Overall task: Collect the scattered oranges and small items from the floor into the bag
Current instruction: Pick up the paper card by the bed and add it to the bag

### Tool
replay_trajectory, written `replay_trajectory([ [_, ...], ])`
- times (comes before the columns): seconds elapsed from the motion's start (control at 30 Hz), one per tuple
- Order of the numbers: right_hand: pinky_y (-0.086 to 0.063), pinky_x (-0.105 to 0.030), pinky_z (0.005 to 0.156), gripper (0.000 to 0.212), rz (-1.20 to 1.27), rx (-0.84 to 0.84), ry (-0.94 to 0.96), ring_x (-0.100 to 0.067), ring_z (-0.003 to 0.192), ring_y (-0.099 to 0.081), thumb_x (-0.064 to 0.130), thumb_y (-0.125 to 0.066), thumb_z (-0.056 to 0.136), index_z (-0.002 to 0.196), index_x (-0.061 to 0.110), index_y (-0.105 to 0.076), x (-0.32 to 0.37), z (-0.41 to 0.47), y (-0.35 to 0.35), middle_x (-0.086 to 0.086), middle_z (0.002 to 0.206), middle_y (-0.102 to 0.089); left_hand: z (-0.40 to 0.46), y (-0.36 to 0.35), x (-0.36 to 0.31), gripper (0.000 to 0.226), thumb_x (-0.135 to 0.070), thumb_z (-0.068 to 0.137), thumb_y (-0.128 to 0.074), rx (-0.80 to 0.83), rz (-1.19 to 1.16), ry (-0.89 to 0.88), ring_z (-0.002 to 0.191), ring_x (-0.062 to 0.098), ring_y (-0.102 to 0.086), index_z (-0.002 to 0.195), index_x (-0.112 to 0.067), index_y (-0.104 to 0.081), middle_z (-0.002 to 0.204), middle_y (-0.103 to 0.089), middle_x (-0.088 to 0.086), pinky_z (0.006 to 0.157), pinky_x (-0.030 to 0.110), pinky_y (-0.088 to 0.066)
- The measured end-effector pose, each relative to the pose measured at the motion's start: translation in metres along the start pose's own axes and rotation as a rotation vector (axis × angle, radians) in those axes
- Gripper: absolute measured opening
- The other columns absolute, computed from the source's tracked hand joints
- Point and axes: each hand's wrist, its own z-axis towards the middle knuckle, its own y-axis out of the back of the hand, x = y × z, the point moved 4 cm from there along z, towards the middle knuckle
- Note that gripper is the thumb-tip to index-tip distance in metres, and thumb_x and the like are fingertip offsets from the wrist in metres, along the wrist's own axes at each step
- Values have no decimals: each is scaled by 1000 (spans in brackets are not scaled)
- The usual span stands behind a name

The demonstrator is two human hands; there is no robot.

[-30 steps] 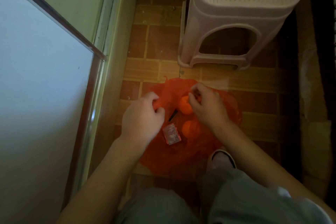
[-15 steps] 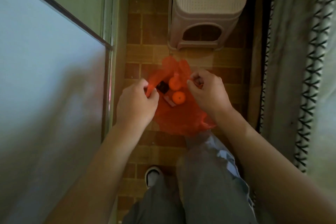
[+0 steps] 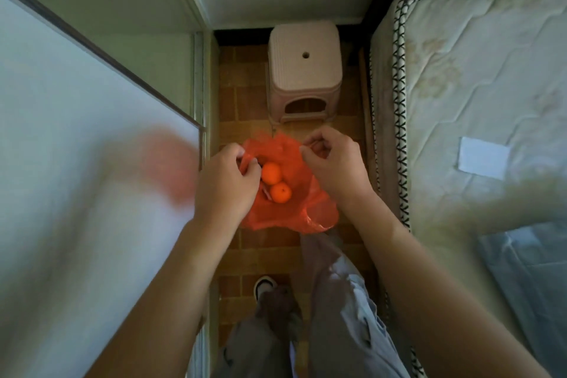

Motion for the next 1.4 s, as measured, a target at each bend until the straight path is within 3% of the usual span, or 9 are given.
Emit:
replay_trajectory([
  [0.1,-47,-12,67,17,19,-12,5,0,79,-62,23,-76,85,100,29,-71,39,-33,28,14,87,-68,-29,42,-26,15,-36,99,-60,-15,1,-36,73,15,-62,96,-22,-65,80,-63,-7,58,27,-45],
  [0.3,-44,-5,70,36,39,-20,15,5,86,-63,12,-73,82,112,32,-71,106,-104,72,16,98,-71,-85,117,-73,14,-35,100,-60,-61,-16,-115,70,15,-62,96,-22,-64,78,-63,-6,60,30,-52],
  [0.4,-44,-10,69,34,-7,-73,49,2,82,-63,10,-69,83,109,32,-72,132,-132,91,15,94,-71,-109,149,-102,13,-33,99,-60,-108,32,-205,63,12,-56,89,-24,-61,72,-60,-8,52,25,-40],
  [0.53,-53,-27,73,34,-110,-166,110,-4,81,-65,9,-67,81,107,29,-75,164,-162,128,13,91,-74,-139,187,-134,14,-28,95,-63,-193,128,-291,63,13,-49,82,-23,-62,72,-57,-8,50,21,-26],
  [0.77,-47,-29,71,25,-324,-332,221,-22,89,-69,15,-67,90,111,23,-78,214,-217,204,1,97,-78,-192,226,-184,7,-29,89,-71,-275,140,-441,69,17,-59,86,-23,-72,79,-64,-7,54,29,-44],
  [0.9,-52,-33,74,18,-213,-383,222,-19,82,-66,12,-68,90,103,18,-77,220,-243,237,1,92,-76,-218,243,-214,9,-27,88,-71,-302,81,-502,70,17,-60,82,-19,-70,78,-64,-6,56,35,-50],
  [1.03,-46,-23,71,18,-136,-429,234,-2,70,-54,8,-67,89,100,19,-77,214,-254,273,8,90,-74,-231,245,-251,6,-28,87,-67,-292,23,-566,71,13,-60,82,-25,-68,78,-62,-10,57,31,-48],
  [1.17,-49,-25,72,21,-112,-458,203,-2,68,-56,7,-65,87,97,22,-76,204,-261,319,10,90,-73,-238,232,-296,9,-32,85,-63,-271,-3,-634,75,17,-64,83,-25,-68,82,-65,-9,63,37,-54],
  [1.4,-55,-35,82,27,-119,-542,221,-19,92,-70,12,-51,91,102,17,-75,174,-280,396,5,99,-76,-255,193,-387,8,-31,81,-65,-199,-58,-804,72,14,-63,80,-24,-69,75,-64,-8,66,39,-54],
])
